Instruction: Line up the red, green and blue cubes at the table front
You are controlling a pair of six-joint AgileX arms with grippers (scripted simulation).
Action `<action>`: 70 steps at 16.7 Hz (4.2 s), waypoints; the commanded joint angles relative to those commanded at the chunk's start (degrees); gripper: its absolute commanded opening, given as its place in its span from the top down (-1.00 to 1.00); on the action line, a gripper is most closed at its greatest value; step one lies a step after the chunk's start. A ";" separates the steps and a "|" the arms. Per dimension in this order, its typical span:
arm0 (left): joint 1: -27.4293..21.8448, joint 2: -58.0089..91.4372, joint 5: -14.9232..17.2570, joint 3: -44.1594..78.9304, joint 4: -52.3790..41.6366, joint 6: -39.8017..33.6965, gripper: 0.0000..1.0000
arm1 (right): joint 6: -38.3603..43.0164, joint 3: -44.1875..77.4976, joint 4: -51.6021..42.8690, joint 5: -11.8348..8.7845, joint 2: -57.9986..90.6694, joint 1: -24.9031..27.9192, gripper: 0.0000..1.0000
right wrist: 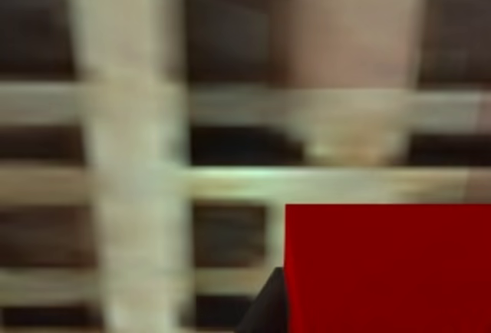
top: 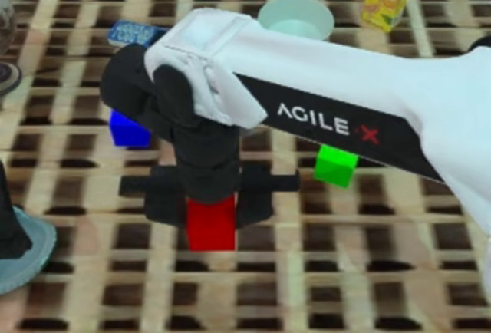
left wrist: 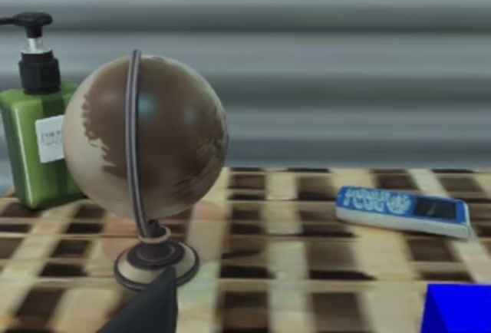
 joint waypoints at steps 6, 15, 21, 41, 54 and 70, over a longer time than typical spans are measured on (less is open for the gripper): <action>0.00 0.00 0.00 0.00 0.00 0.00 -1.00 | 2.78 2.60 -0.75 0.07 0.89 2.59 1.00; 0.00 0.00 0.00 0.00 0.00 0.00 -1.00 | 2.92 -8.64 12.81 0.20 3.39 2.86 1.00; 0.00 0.00 0.00 0.00 0.00 0.00 -1.00 | 2.94 -9.14 13.34 0.23 3.55 2.91 0.70; 0.00 0.00 0.00 0.00 0.00 0.00 -1.00 | 2.94 -9.13 13.33 0.23 3.53 2.78 -1.00; 0.00 0.00 0.00 0.00 0.00 0.00 -1.00 | 3.04 2.12 -0.58 0.20 1.03 3.16 -1.00; 0.00 0.00 0.00 0.00 0.00 0.00 -1.00 | -56.10 0.07 -0.41 -0.94 2.11 -14.30 -1.00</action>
